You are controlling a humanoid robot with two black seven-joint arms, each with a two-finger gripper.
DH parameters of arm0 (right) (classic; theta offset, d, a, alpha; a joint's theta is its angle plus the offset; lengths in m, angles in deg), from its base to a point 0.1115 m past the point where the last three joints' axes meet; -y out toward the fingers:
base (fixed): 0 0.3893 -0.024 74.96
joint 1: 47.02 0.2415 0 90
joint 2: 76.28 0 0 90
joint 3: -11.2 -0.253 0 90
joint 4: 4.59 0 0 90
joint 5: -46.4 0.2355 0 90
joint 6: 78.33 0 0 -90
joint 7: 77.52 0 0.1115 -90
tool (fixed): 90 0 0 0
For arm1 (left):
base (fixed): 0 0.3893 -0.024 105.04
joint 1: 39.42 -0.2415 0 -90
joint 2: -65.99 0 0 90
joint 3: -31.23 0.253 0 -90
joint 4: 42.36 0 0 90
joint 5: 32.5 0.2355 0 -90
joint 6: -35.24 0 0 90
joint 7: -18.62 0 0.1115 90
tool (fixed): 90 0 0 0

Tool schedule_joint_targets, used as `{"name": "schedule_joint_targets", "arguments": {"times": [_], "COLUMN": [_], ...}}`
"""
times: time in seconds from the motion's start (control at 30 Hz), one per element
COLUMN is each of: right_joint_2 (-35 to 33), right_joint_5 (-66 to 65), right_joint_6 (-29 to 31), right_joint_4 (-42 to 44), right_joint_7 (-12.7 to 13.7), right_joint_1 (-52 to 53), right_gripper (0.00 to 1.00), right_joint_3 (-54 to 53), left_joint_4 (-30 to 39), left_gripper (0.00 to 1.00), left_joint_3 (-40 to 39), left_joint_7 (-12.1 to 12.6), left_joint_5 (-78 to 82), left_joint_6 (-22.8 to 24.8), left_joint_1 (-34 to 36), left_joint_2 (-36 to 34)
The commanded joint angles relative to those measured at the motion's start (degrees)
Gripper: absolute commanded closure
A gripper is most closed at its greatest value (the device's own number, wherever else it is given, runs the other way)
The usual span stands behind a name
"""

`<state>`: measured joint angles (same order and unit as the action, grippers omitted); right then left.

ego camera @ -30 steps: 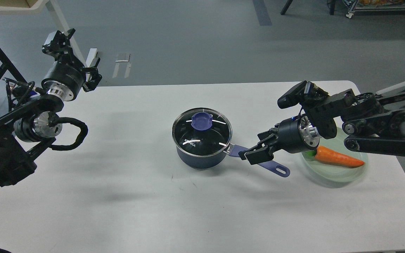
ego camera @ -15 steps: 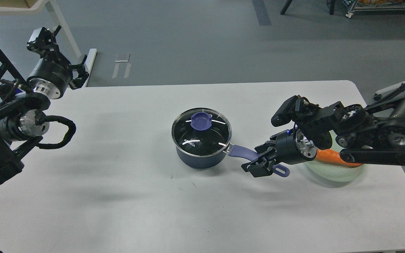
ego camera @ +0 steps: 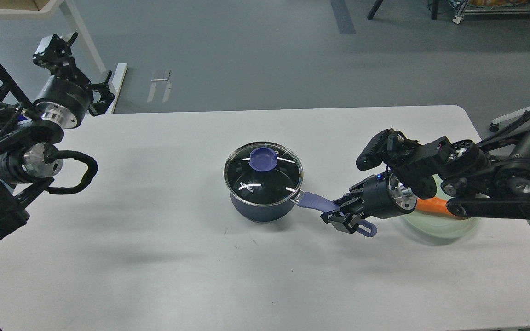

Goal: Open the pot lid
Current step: 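Reach the left gripper over the pan to the purple lid knob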

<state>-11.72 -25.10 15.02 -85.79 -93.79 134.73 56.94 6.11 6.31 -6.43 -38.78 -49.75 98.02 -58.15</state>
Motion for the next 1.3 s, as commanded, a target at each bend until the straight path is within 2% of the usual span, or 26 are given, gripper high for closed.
{"name": "schedule_joint_targets", "arguments": {"times": [0.0, 0.07, 0.17, 0.23, 0.37, 0.5, 0.63, 0.73, 0.87, 1.0, 1.27], "right_joint_2": [-0.31, -0.49, -0.49, -0.58, -0.67, -0.40, -0.23, -0.23, -0.31, -0.31, 0.21], "right_joint_5": [-0.22, -0.22, 0.04, 0.21, 0.13, 0.22, 0.48, 0.48, 0.57, 0.48, 0.57], "right_joint_6": [0.00, 0.00, 0.00, 0.00, 0.00, 0.00, 0.08, 0.17, 0.17, 0.26, 0.35], "right_joint_4": [-0.01, -0.09, -0.18, -0.36, -0.27, -0.36, -0.27, -0.36, -0.36, -0.45, -0.45], "right_joint_7": [0.01, 0.01, 0.01, 0.01, 0.01, 0.01, 0.01, 0.01, 0.01, 0.01, -0.08], "right_joint_1": [0.01, 0.10, 0.19, 0.19, 0.19, 0.27, 0.63, 0.71, 0.71, 0.71, 0.71], "right_gripper": [0.75, 0.75, 0.75, 0.75, 0.75, 0.75, 0.75, 0.75, 0.75, 0.75, 0.75], "right_joint_3": [-0.04, -0.04, -0.04, -0.04, -0.04, -0.04, -0.13, -0.04, -0.04, -0.04, -0.13], "left_joint_4": [1.01, 2.50, 6.88, 11.36, 19.98, 23.24, 23.86, 23.69, 22.99, 21.23, 17.11], "left_gripper": [0.01, 0.01, 0.01, 0.01, 0.01, 0.01, 0.01, 0.01, 0.01, 0.01, 0.01], "left_joint_3": [0.04, 0.04, 0.22, 0.31, 0.66, 0.66, 2.14, 6.27, 11.72, 15.77, 16.57], "left_joint_7": [0.17, 0.96, 4.47, 5.53, 5.62, 5.45, 5.53, 6.24, 6.15, 6.24, 6.33], "left_joint_5": [3.63, 7.58, 16.09, 22.33, 40.60, 63.44, 80.69, 91.33, 102.50, 106.12, 108.84], "left_joint_6": [-0.09, -0.26, -0.27, -0.27, -0.70, -0.79, -0.62, -1.40, -7.20, -9.40, -12.39], "left_joint_1": [0.98, 2.12, 3.18, 3.18, 3.27, 3.71, 3.97, 5.38, 5.91, 6.17, 6.09], "left_joint_2": [-0.13, -0.04, -0.13, -0.48, -1.54, -0.22, 2.06, 2.42, 4.43, 5.49, 9.00]}}
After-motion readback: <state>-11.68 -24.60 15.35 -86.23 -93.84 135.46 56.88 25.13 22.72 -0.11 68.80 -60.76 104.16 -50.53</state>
